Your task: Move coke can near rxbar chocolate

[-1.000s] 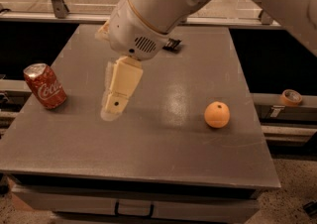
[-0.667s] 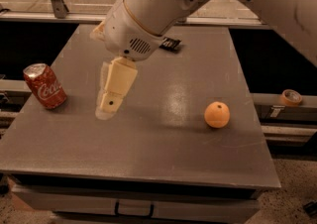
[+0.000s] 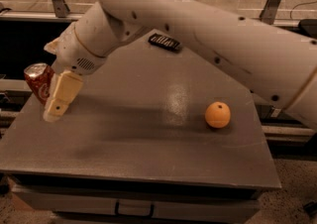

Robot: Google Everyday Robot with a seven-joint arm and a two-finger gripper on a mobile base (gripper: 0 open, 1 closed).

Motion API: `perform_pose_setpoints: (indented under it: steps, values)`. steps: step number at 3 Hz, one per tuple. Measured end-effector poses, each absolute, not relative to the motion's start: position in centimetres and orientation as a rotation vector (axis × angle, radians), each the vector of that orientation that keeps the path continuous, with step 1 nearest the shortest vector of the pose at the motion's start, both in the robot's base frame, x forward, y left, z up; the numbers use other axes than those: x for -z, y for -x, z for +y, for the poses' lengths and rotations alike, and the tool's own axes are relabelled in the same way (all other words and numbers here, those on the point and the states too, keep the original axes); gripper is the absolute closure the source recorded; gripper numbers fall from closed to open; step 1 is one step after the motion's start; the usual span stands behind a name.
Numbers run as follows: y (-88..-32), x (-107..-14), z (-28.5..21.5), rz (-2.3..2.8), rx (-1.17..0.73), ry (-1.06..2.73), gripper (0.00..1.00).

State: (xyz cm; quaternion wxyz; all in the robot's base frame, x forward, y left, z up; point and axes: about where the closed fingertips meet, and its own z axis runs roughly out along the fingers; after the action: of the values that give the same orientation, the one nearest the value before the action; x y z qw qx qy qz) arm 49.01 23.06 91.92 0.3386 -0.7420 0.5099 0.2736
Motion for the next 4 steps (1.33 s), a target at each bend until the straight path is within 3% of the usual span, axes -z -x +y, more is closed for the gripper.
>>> perform_pose_setpoints:
  steps: [2,4]
  values:
    - [-49.2,-90.9,23.7,1.334,-0.740,1.894,0.00]
    - [-51.6,-88.2,20.8,1.454,-0.716,1.705,0.00]
